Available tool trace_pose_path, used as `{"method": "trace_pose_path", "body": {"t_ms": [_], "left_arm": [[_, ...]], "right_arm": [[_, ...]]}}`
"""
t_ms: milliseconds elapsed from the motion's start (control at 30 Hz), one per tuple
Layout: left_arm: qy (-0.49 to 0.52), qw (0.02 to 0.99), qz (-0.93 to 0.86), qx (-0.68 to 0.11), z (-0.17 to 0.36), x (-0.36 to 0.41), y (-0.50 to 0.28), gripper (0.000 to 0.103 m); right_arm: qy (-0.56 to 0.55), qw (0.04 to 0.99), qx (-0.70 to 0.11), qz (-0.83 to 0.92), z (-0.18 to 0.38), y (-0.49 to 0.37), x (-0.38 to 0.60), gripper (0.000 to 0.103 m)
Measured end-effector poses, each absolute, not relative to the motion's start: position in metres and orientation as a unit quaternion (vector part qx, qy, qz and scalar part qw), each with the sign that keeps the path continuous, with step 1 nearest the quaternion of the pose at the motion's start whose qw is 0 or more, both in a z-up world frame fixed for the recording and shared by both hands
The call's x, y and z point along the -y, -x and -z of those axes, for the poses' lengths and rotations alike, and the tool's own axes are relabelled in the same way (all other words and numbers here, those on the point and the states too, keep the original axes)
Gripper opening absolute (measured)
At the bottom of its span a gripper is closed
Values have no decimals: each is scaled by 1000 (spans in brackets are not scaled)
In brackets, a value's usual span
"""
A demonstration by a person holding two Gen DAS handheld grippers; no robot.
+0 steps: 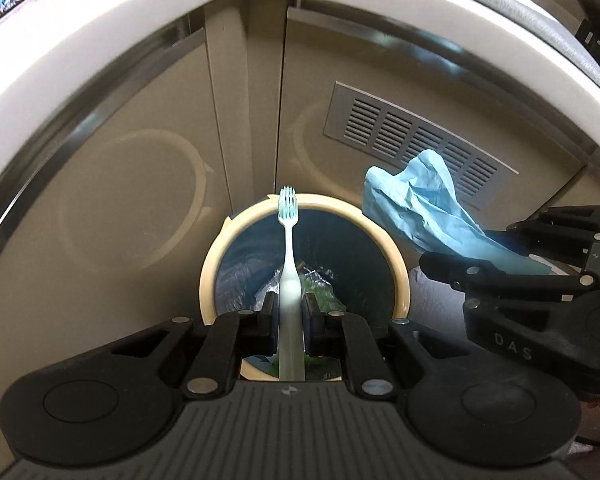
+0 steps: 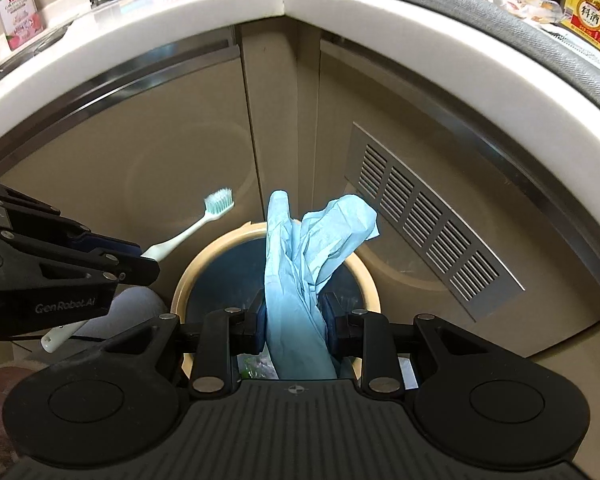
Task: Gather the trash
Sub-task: 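Carry the blue glove and white toothbrush down over the trash bin with both grippers, then open the right gripper dropping the glove while the left releases the toothbrush into the bin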
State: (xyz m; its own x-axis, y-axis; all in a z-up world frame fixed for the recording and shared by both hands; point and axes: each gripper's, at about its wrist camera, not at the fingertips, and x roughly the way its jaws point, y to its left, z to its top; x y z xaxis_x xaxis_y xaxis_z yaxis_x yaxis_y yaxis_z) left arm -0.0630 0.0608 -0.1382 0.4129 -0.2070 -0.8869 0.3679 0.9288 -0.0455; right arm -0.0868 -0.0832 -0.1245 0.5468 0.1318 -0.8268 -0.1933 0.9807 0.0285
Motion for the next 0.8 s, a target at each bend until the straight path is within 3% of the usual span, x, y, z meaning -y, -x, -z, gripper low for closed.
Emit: {"method": "trace_pose_path", "body": {"t_ms": [800], "left_arm": [[-95, 808, 153, -562, 187, -45, 40, 13]], "right_arm": [[39, 840, -530, -105, 178, 48, 77, 30]]}}
